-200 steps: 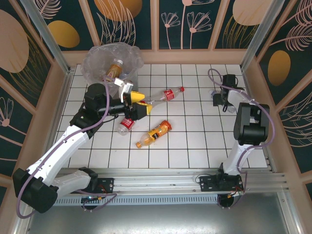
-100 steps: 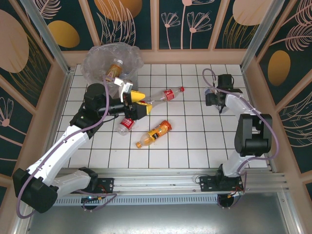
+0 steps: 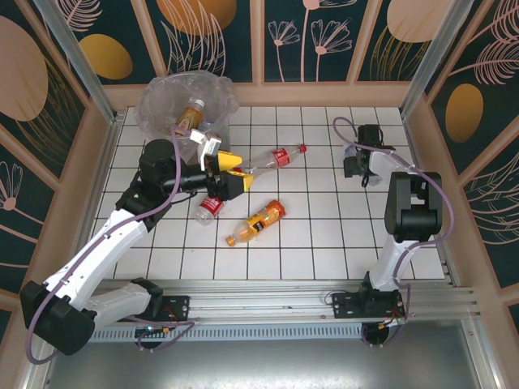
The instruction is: Put the plastic bottles in the bin
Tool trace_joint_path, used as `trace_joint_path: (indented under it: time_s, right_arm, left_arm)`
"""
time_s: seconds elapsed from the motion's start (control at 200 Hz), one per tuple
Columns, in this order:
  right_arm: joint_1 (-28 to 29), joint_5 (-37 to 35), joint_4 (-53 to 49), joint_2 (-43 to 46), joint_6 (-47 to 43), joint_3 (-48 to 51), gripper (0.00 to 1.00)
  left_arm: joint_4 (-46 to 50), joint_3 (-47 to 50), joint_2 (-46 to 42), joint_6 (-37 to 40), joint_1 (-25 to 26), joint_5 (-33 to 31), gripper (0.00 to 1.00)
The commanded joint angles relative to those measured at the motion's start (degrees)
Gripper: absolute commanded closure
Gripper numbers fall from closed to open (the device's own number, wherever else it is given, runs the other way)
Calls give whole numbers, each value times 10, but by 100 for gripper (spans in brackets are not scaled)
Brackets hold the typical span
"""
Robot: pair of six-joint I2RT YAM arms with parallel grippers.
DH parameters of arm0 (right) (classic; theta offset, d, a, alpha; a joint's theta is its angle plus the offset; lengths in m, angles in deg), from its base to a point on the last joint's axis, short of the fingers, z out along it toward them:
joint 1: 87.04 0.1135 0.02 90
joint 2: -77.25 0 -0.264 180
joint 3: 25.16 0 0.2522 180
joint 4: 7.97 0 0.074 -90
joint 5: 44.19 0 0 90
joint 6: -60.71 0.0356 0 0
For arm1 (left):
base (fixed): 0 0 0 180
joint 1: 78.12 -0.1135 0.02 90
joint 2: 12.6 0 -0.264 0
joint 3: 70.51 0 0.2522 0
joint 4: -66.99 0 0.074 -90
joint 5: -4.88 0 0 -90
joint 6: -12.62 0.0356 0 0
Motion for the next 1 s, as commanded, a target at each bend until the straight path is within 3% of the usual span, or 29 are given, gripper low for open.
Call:
trace_joint_path:
  time_s: [0.0, 0.34, 0.495, 0.64, 0.786, 0.991]
  right_arm:
    - [-2, -11, -1, -20, -6, -4, 14]
    - [-9, -55, 14, -49, 1, -12, 14]
    - [-9, -64, 23, -60, 5, -17, 19]
    - [-10, -71, 29, -57, 8, -18, 31]
    - [-9, -64, 29, -53, 13, -17, 51]
    - [-3, -76, 44, -22, 28, 4, 52]
  left_arm:
    - [-17, 5, -4, -4, 6, 8, 2]
    - [-20, 18, 0, -5, 8, 9, 1]
    - [-18, 18, 0, -3, 9, 9, 1]
    - [-22, 19, 6, -7, 10, 15, 2]
    - [-24, 19, 5, -7, 10, 16, 1]
    - [-37, 23, 5, -17, 11, 27, 1]
